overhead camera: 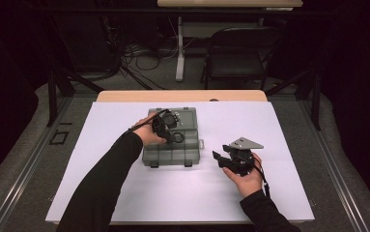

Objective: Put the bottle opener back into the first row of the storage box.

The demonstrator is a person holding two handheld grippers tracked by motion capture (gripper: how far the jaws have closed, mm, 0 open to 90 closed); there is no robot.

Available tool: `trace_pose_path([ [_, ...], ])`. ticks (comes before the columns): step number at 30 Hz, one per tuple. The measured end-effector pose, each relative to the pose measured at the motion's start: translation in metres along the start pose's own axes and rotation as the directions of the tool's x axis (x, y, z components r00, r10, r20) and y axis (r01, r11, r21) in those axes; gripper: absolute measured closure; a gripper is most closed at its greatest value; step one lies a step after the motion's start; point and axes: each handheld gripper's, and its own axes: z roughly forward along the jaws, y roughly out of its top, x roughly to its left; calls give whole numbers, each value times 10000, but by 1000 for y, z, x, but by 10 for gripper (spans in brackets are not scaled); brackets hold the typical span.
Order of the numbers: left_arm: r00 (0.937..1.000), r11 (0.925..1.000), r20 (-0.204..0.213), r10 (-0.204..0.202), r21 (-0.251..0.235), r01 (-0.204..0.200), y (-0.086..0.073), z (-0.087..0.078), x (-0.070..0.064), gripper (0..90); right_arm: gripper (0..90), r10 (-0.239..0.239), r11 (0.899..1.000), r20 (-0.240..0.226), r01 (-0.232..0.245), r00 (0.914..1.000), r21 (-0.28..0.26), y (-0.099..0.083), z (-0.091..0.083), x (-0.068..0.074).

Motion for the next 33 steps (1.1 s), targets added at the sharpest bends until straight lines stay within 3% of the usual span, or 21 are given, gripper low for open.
trace_pose_path([
  [18,9999,9999,47,-111,83,110,0,2,1,648,499,-31,10000,-17,31,10000,-24,0,0,0],
  [26,9998,9998,-134,-148,113,149,0,3,0,644,498,-4,10000,-18,3,10000,-47,0,0,0],
  [33,9993,9995,-209,-315,7,315,-2,0,1,591,498,17,10000,2,-17,10000,-62,0,-1,1],
])
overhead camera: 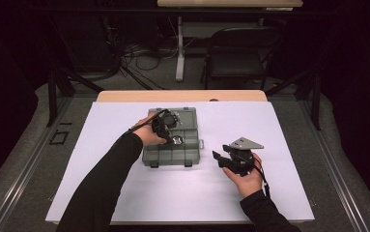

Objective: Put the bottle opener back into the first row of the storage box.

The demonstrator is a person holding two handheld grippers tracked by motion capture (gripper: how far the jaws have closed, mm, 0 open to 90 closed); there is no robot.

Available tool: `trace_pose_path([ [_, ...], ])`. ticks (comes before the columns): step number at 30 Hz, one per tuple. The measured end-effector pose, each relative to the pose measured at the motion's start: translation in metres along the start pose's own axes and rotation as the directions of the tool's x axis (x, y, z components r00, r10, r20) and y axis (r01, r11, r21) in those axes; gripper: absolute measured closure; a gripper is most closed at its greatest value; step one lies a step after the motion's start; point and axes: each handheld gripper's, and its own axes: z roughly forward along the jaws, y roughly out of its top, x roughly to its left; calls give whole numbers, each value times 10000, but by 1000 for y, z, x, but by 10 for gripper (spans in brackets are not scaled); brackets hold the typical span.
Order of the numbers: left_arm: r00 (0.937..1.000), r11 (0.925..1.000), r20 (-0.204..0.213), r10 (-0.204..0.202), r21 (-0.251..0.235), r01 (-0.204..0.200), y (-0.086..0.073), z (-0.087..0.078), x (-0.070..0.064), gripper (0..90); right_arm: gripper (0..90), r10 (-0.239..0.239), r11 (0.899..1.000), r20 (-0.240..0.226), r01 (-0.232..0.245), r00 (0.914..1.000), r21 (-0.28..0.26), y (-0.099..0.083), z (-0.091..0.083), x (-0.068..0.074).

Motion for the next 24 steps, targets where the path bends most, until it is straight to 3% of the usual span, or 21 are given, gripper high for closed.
trace_pose_path([
  [11,9994,9986,-173,-296,-436,288,-8,-15,1,517,493,-13,10000,-1,13,10000,82,-1,1,0],
  [20,9943,9927,-212,-1042,-627,1027,-23,-30,10,475,486,-36,9999,8,36,10000,132,-1,2,1],
  [24,9879,9841,-259,-1531,-950,1501,-34,-37,16,461,484,-103,9998,31,103,9999,190,-1,2,1],
])
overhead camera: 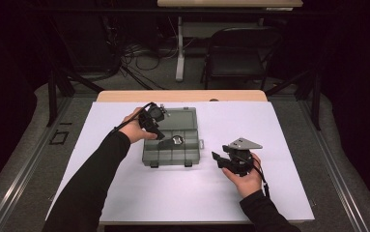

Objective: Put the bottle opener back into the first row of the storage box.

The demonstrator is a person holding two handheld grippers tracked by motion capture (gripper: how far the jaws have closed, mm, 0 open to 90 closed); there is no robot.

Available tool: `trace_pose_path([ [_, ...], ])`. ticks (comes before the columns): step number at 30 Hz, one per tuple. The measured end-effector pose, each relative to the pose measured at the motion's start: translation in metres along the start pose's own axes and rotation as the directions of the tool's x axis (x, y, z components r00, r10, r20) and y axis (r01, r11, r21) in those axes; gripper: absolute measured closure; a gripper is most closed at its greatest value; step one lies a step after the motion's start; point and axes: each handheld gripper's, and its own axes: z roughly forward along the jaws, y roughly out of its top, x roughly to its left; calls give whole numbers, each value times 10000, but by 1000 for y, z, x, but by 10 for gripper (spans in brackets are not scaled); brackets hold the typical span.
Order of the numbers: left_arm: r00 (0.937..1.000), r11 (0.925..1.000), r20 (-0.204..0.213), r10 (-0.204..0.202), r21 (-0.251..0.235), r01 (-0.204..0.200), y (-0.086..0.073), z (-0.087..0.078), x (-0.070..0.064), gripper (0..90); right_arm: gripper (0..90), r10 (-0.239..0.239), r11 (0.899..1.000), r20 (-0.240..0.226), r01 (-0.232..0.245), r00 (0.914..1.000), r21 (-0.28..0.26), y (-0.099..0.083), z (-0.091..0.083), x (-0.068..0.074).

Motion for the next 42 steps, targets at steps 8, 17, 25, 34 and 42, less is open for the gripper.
trace_pose_path([
  [8,9965,9962,65,-834,-241,836,-21,-8,13,445,480,-75,10000,70,75,9999,0,0,0,1],
  [17,9853,9834,258,-1690,-625,1703,-42,-13,21,434,470,-104,9999,111,103,9999,47,0,1,2],
  [25,9661,9608,476,-2539,-1025,2575,-59,-14,22,439,443,-412,9985,82,409,9991,362,1,5,4],
  [34,9248,9117,989,-3675,-1583,3792,-68,-12,18,466,439,-478,9941,-216,496,9986,968,8,10,8],
  [42,9222,9119,853,-3771,-1399,3858,-71,-8,13,456,526,-500,9876,-306,540,9983,1476,20,18,7],
])
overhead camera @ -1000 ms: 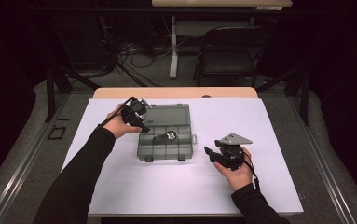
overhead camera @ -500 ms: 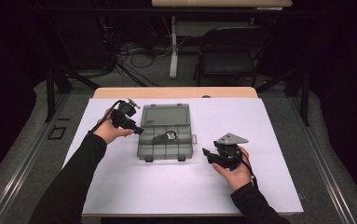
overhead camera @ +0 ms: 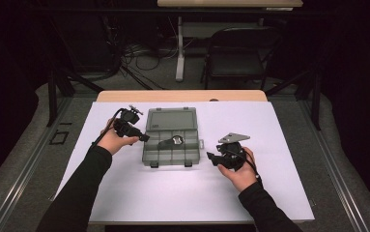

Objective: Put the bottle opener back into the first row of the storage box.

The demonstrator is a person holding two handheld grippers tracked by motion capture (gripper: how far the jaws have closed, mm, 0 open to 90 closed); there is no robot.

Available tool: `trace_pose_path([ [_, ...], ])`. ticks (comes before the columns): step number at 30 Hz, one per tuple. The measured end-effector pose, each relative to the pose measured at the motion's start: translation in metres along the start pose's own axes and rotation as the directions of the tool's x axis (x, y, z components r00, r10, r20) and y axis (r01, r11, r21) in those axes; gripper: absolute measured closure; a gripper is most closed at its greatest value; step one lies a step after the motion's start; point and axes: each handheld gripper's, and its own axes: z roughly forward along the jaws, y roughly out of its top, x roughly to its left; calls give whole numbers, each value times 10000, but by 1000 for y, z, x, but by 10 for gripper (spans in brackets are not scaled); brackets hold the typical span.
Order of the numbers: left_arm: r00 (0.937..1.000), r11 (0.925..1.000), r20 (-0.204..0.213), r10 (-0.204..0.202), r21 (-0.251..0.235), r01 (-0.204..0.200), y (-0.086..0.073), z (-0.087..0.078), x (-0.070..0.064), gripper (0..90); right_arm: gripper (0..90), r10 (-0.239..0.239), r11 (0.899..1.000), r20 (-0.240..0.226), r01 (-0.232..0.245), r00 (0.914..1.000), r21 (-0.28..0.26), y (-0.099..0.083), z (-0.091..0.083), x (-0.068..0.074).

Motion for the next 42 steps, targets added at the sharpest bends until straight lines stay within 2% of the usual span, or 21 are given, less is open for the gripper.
trace_pose_path([
  [2,9998,9998,31,-210,-53,210,-1,0,2,479,542,-65,10000,-70,65,10000,13,4,0,-1],
  [4,9993,9993,-109,-355,-97,354,-3,1,3,492,517,-72,10000,-22,72,10000,-2,10,0,-2],
  [6,9979,9978,-101,-646,-135,644,-4,1,5,526,514,94,9999,-64,-95,9999,-67,18,0,-5],
  [11,9951,9950,-74,-983,-161,982,-7,3,8,540,539,271,9996,-43,-271,9996,-70,33,2,-9],
  [13,9921,9919,41,-1255,-200,1255,-8,4,8,548,546,280,9995,-23,-279,9996,149,39,5,-11],
  [19,9860,9857,106,-1667,-226,1669,-11,5,8,549,575,235,9968,-75,-229,9997,760,54,15,-15],
  [22,9856,9852,38,-1688,-300,1689,-10,4,7,549,585,251,9953,-44,-246,9997,940,61,20,-17],
  [26,9820,9818,-83,-1888,-244,1885,-8,8,6,576,593,330,9934,-63,-321,9994,1102,70,26,-21],
  [31,9825,9828,-264,-1845,-34,1845,-4,17,4,592,596,391,9910,46,-394,9992,1283,80,33,-24],
  [35,9778,9785,-393,-2058,69,2062,-1,26,4,612,601,501,9896,10,-498,9987,1348,86,38,-24],
  [39,9764,9776,-620,-2069,272,2088,1,35,4,631,605,517,9894,99,-526,9986,1355,90,45,-25],
  [42,9709,9722,-707,-2287,341,2315,2,40,7,650,607,612,9880,113,-622,9981,1412,93,49,-25],
])
